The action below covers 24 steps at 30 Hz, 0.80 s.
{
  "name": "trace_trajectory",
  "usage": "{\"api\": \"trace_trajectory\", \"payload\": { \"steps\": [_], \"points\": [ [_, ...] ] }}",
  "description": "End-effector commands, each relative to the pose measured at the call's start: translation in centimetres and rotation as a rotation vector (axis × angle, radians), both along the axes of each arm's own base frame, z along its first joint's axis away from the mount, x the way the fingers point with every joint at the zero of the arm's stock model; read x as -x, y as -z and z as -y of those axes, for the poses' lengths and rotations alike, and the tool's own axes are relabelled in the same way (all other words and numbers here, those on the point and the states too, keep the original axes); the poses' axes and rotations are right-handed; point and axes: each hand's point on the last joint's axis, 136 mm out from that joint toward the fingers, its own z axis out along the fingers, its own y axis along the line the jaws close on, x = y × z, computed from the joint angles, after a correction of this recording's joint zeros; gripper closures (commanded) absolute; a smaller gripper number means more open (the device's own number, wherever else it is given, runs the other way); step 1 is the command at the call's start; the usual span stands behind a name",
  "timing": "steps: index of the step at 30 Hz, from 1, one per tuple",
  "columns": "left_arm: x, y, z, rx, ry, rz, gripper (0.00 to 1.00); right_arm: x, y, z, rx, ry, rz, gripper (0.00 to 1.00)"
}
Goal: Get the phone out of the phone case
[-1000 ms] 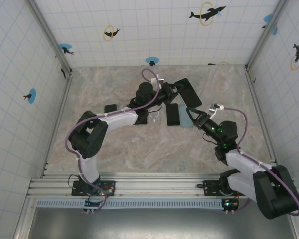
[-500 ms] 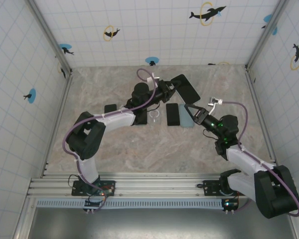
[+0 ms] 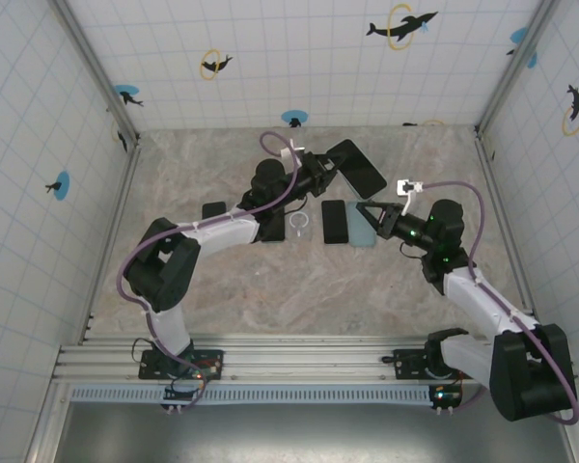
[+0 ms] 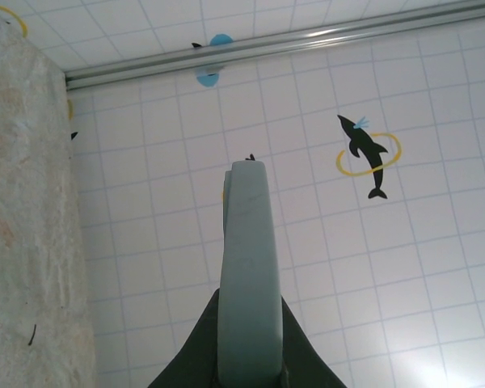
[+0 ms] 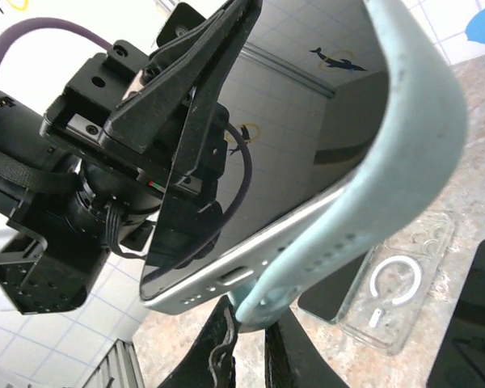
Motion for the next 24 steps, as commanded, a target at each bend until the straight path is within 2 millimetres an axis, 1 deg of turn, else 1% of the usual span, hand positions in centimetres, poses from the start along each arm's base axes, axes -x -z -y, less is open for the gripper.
{"api": "trace_trajectory", "payload": {
  "steps": [1,4,6,9,10,14,16,18,21,24],
  "points": [
    [4.7,-6.3,0.5,0.098,0.171,0.128,0.96,-3.1,0.9,2.9,0.062,0.17,-0.019,0.9],
    [4.6,-5.6,0.8,0.049,0.179,0.153,0.96,-2.9,0.7,2.9,0.066,0.156,-0.01,0.89],
    [4.4,-4.8,0.8,-0.005,0.188,0.182,0.96,-2.6,0.6,2.9,0.078,0.139,0.003,0.85],
    [4.1,-3.6,0.5,-0.099,0.191,0.255,0.97,-1.8,0.6,3.2,0.093,0.098,0.024,0.72],
    [3.9,-3.3,0.5,-0.151,0.189,0.305,0.97,-1.5,0.8,3.3,0.121,0.081,0.033,0.68],
    [3.6,-2.3,0.0,-0.317,0.195,0.461,0.97,0.0,3.0,3.6,0.321,-0.01,0.069,0.57],
    [4.0,-2.5,-0.3,-0.32,0.231,0.533,0.98,1.3,3.8,3.5,0.358,-0.088,0.065,0.53],
    [4.6,-2.3,-0.4,-0.321,0.287,0.605,0.98,2.1,4.1,3.4,0.387,-0.14,0.086,0.53],
    [5.5,-2.6,-0.6,-0.324,0.374,0.731,0.99,3.5,3.9,2.9,0.431,-0.236,0.152,0.52],
    [6.5,-2.6,-1.2,-0.337,0.413,0.858,0.98,4.5,5.5,2.5,0.559,-0.305,0.21,0.53]
  ]
}}
